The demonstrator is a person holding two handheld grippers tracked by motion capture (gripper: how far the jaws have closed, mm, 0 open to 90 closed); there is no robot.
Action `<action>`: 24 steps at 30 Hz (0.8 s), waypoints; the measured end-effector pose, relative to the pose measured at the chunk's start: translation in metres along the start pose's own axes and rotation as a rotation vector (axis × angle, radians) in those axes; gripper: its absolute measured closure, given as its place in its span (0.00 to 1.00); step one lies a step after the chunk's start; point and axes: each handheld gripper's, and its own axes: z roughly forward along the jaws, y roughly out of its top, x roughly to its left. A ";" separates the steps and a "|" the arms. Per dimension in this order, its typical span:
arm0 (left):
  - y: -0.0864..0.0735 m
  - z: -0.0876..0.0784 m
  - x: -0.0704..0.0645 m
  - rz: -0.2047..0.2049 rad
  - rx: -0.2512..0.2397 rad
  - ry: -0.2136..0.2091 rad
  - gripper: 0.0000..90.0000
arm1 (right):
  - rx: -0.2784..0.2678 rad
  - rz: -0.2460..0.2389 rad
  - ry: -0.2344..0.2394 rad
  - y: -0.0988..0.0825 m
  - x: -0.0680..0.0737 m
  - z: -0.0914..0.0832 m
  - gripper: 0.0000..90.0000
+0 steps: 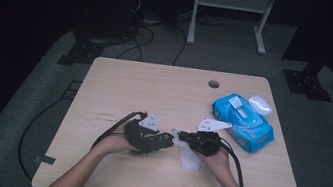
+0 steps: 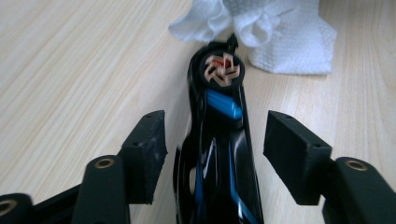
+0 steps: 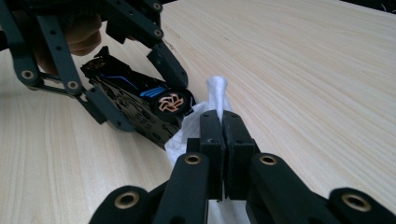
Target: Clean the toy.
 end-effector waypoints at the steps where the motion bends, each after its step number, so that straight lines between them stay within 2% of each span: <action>1: 0.002 0.002 0.000 -0.003 0.005 -0.009 0.47 | 0.002 0.004 -0.001 -0.001 -0.001 -0.001 0.97; 3: 0.005 0.005 0.000 0.001 0.023 -0.009 0.49 | 0.000 0.011 -0.002 -0.002 -0.002 -0.002 0.97; 6: 0.013 0.015 0.000 0.021 0.128 0.006 0.53 | -0.003 0.011 -0.004 -0.002 -0.003 -0.003 0.97; 7: 0.014 0.017 -0.002 0.024 0.148 0.012 0.55 | -0.001 0.012 -0.005 -0.002 -0.003 -0.002 0.97; 8: 0.016 0.019 -0.005 0.054 0.179 0.041 0.57 | 0.000 0.013 -0.006 -0.002 -0.003 -0.002 0.97; 9: 0.016 0.019 -0.005 0.054 0.179 0.041 0.61 | 0.000 0.013 -0.006 -0.002 -0.003 -0.002 0.97; 10: 0.019 0.020 -0.006 0.068 0.203 0.040 0.63 | 0.001 0.020 -0.007 -0.003 -0.004 -0.002 0.97; 11: 0.020 0.019 -0.007 0.067 0.196 0.033 0.64 | 0.001 0.021 -0.006 -0.003 -0.004 -0.002 0.97; 13: 0.021 0.019 -0.009 0.085 0.187 0.044 0.65 | -0.002 0.026 -0.004 -0.004 -0.005 -0.003 0.97; 14: 0.021 0.017 -0.010 0.084 0.168 0.041 0.68 | -0.002 0.031 0.003 -0.004 -0.006 -0.004 0.97; 18: 0.019 0.011 -0.015 0.103 0.109 0.039 0.70 | -0.027 0.059 0.024 -0.004 -0.008 -0.012 0.97; 19: 0.019 0.011 -0.015 0.103 0.109 0.039 0.70 | -0.035 0.067 0.031 -0.003 -0.009 -0.015 0.97; 20: 0.017 0.010 -0.016 0.098 0.078 0.032 0.70 | -0.040 0.074 0.039 -0.003 -0.009 -0.017 0.97; 22: 0.015 0.008 -0.017 0.103 0.061 0.040 0.70 | -0.046 0.080 0.047 -0.002 -0.010 -0.019 0.97; 24: 0.015 0.006 -0.017 0.089 0.039 0.034 0.70 | -0.052 0.087 0.058 -0.001 -0.010 -0.020 0.97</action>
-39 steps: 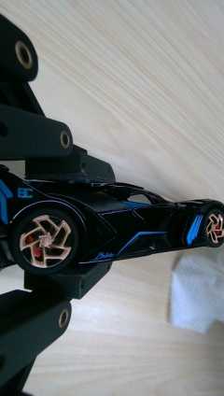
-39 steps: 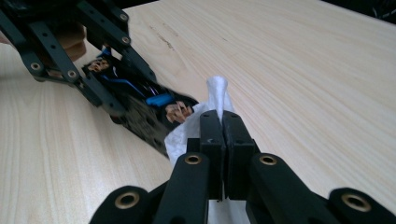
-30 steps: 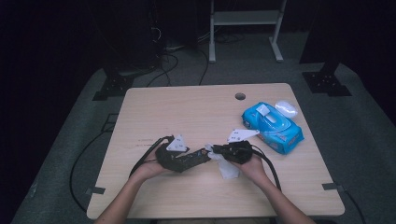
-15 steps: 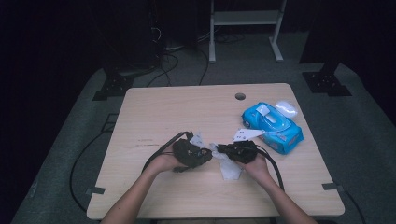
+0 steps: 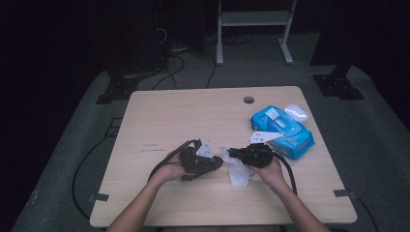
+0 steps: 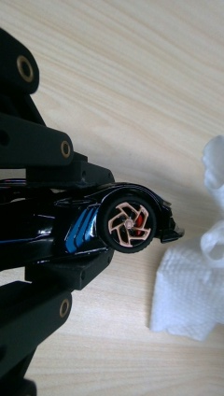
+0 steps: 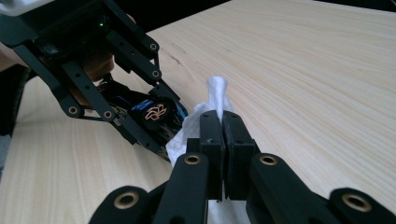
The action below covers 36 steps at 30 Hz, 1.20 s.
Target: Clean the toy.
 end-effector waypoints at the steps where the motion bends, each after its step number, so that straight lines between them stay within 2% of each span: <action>1: 0.000 0.000 0.000 -0.008 0.000 -0.004 0.70 | -0.004 -0.002 0.003 0.001 0.000 0.000 0.97; 4: 0.000 0.004 0.000 0.021 0.070 -0.011 0.70 | 0.003 -0.012 0.000 0.002 0.002 0.001 0.97; 7: 0.002 0.004 0.003 -0.002 0.081 -0.028 0.69 | 0.020 -0.012 -0.006 -0.001 0.001 0.004 0.97; 10: 0.005 0.012 0.003 0.009 0.155 -0.049 0.63 | 0.022 -0.005 -0.011 -0.002 0.000 0.005 0.97; 11: 0.005 0.012 0.003 0.009 0.155 -0.049 0.60 | 0.022 -0.005 -0.011 -0.002 0.000 0.005 0.97; 12: 0.007 0.016 0.002 0.027 0.195 -0.024 0.59 | 0.020 -0.001 -0.016 -0.003 -0.002 0.005 0.97; 15: 0.010 0.016 0.003 0.001 0.187 -0.032 0.68 | 0.018 0.008 -0.019 -0.003 -0.003 0.004 0.97; 17: 0.010 0.016 0.003 0.008 0.188 -0.024 0.69 | 0.013 0.011 -0.014 -0.003 -0.003 0.003 0.97; 18: 0.012 0.013 0.001 0.026 0.170 0.001 0.69 | 0.009 0.013 -0.010 -0.002 -0.003 0.002 0.97; 21: 0.011 0.009 0.001 0.023 0.127 0.023 0.70 | 0.002 0.008 -0.004 0.000 -0.003 0.000 0.97; 23: 0.009 0.004 -0.001 -0.004 0.063 0.065 0.70 | -0.008 -0.009 -0.013 0.004 0.001 -0.003 0.97; 24: 0.008 0.002 -0.002 -0.002 0.021 0.080 0.70 | -0.018 -0.019 -0.014 0.007 0.004 -0.006 0.97; 26: 0.007 -0.002 -0.004 -0.030 -0.062 0.082 0.70 | -0.036 -0.035 -0.002 0.013 0.010 -0.009 0.97; 28: 0.006 -0.004 -0.008 -0.025 -0.114 0.086 0.70 | -0.045 -0.060 0.006 0.020 0.017 -0.012 0.97; 29: 0.006 -0.004 -0.008 -0.025 -0.114 0.086 0.70 | -0.048 -0.063 0.018 0.022 0.019 -0.013 0.97; 31: 0.005 -0.008 -0.013 -0.004 -0.174 0.072 0.71 | -0.042 -0.075 0.038 0.026 0.023 -0.013 0.97; 32: 0.005 -0.008 -0.013 -0.004 -0.174 0.072 0.71 | -0.042 -0.075 0.038 0.026 0.023 -0.013 0.97; 34: 0.004 -0.012 -0.019 0.018 -0.217 0.056 0.71 | -0.043 -0.079 0.082 0.032 0.029 -0.011 0.97; 36: 0.003 -0.013 -0.021 0.030 -0.226 0.059 0.71 | -0.036 -0.088 0.098 0.035 0.031 -0.009 0.97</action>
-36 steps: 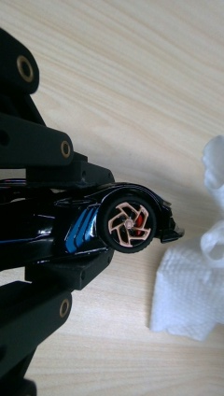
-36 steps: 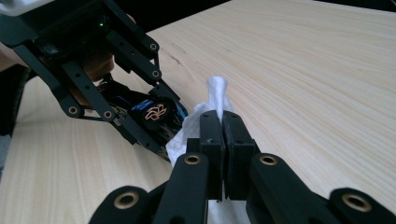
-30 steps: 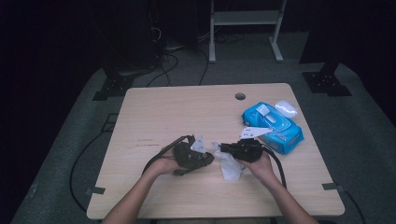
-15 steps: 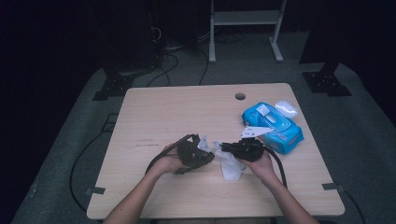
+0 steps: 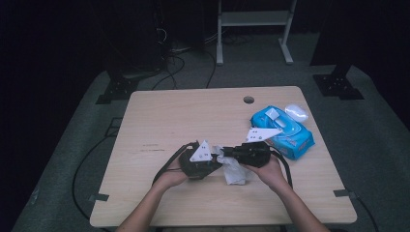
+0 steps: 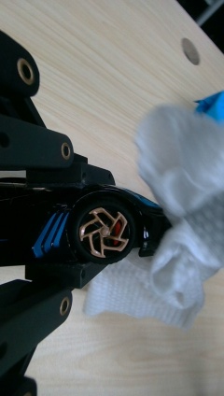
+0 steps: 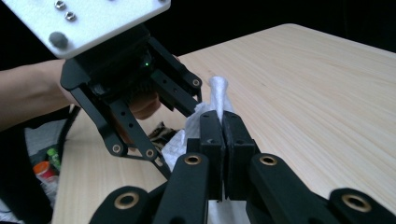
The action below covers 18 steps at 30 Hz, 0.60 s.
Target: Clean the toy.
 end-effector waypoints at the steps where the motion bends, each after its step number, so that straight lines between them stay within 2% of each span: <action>1: -0.001 -0.001 0.000 -0.005 -0.010 -0.002 0.71 | 0.009 0.000 0.014 0.000 0.000 0.001 0.97; 6: -0.004 -0.004 0.001 -0.023 -0.003 -0.010 0.71 | 0.046 0.018 0.023 -0.006 -0.007 0.000 0.97; 8: -0.005 -0.003 0.000 -0.022 -0.001 -0.014 0.71 | 0.054 0.047 0.037 -0.011 -0.013 -0.001 0.97; 10: -0.006 -0.002 0.000 -0.025 -0.004 -0.017 0.72 | 0.084 0.044 0.024 -0.015 -0.015 0.000 0.97; 13: -0.005 -0.002 -0.001 -0.020 -0.004 -0.019 0.72 | 0.078 0.052 0.032 -0.015 -0.015 0.000 0.97; 15: -0.003 -0.001 -0.002 -0.016 -0.010 -0.017 0.72 | 0.046 0.060 0.067 -0.011 -0.012 0.001 0.97; 16: -0.002 -0.001 -0.002 -0.011 -0.016 -0.018 0.72 | 0.044 0.033 0.078 -0.005 -0.007 0.003 0.97; 18: -0.002 -0.003 -0.002 -0.020 -0.025 -0.019 0.72 | 0.047 0.020 0.081 -0.003 -0.006 0.004 0.97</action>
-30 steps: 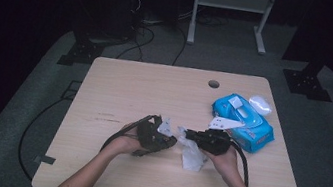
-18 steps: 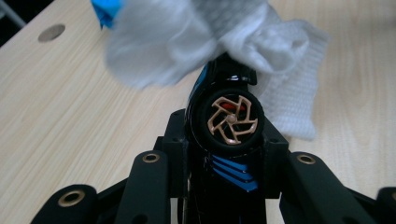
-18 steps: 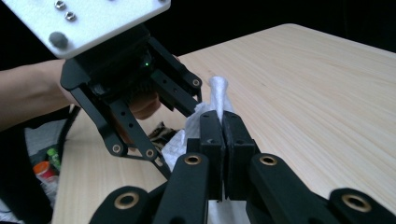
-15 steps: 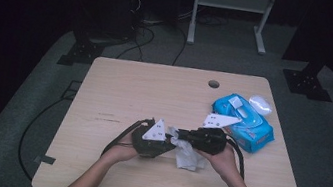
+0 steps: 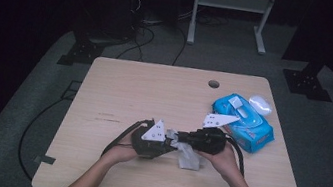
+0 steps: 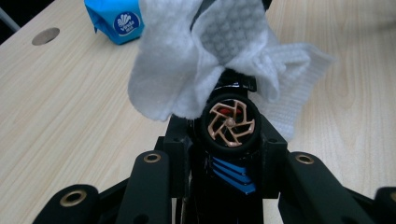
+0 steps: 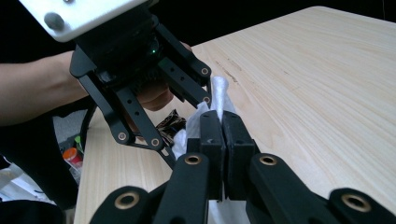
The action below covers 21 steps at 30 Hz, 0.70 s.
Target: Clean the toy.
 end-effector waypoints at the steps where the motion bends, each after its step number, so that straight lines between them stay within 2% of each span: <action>1: 0.000 0.000 0.000 0.000 0.000 0.000 0.72 | 0.000 0.000 0.000 0.000 0.000 0.000 0.97; 5: -0.002 -0.005 0.003 -0.017 -0.015 0.007 0.72 | -0.013 0.063 -0.021 -0.013 -0.013 -0.009 0.97; 7: -0.001 -0.007 0.005 -0.028 -0.031 0.008 0.72 | 0.000 0.075 -0.043 -0.020 -0.018 -0.011 0.97; 9: 0.000 -0.008 0.005 -0.031 -0.039 0.012 0.72 | -0.002 0.106 -0.041 -0.026 -0.022 -0.011 0.97; 11: 0.001 -0.008 0.005 -0.027 -0.037 0.009 0.72 | -0.002 0.116 -0.043 -0.028 -0.024 -0.009 0.97; 12: 0.000 -0.006 0.004 -0.020 -0.028 0.014 0.72 | -0.033 0.133 -0.020 -0.026 -0.024 -0.010 0.98; 14: 0.001 -0.005 0.003 -0.019 -0.028 0.011 0.72 | -0.064 0.124 0.006 -0.019 -0.020 -0.012 0.98; 17: 0.001 -0.007 0.005 -0.021 -0.037 0.010 0.72 | -0.068 0.103 0.016 -0.014 -0.015 -0.011 0.98; 21: -0.001 -0.009 0.007 -0.039 -0.051 0.013 0.72 | -0.061 0.132 0.009 -0.021 -0.022 -0.011 0.98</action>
